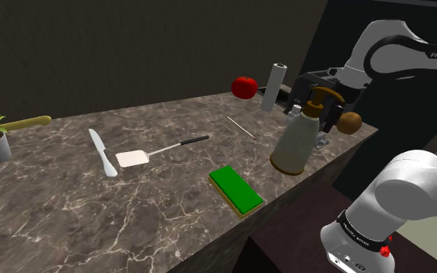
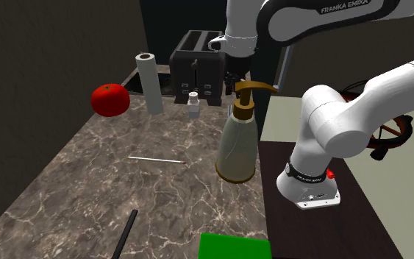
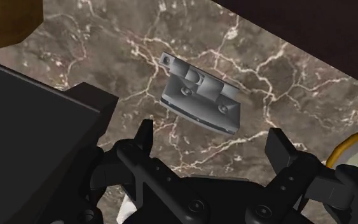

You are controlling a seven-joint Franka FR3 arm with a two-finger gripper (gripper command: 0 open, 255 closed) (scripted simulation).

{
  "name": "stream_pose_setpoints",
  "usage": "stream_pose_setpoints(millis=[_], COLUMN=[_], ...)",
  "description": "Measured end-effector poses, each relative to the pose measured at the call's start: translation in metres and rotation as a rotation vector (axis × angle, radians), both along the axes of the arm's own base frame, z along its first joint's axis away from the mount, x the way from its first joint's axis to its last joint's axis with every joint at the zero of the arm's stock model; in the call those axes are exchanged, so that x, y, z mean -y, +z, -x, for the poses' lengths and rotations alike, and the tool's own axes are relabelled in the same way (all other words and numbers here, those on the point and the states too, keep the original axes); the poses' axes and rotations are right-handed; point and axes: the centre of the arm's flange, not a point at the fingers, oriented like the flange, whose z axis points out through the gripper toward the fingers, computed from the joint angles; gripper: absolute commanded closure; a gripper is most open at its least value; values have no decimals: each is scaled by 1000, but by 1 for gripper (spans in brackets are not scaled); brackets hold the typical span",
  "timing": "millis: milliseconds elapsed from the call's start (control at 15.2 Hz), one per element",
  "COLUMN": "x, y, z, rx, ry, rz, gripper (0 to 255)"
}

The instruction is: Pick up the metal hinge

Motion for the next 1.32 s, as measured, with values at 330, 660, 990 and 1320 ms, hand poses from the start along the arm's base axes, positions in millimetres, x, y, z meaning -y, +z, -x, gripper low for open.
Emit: stream_pose_setpoints(millis=[330, 660, 990, 1320], x=[16, 17, 18, 18], y=[-32, -60, -62, -62], z=[7, 8, 7, 6], rx=[-12, -12, -9, -9], ry=[44, 46, 46, 46], rz=[6, 6, 6, 6], gripper=[0, 0, 255, 255])
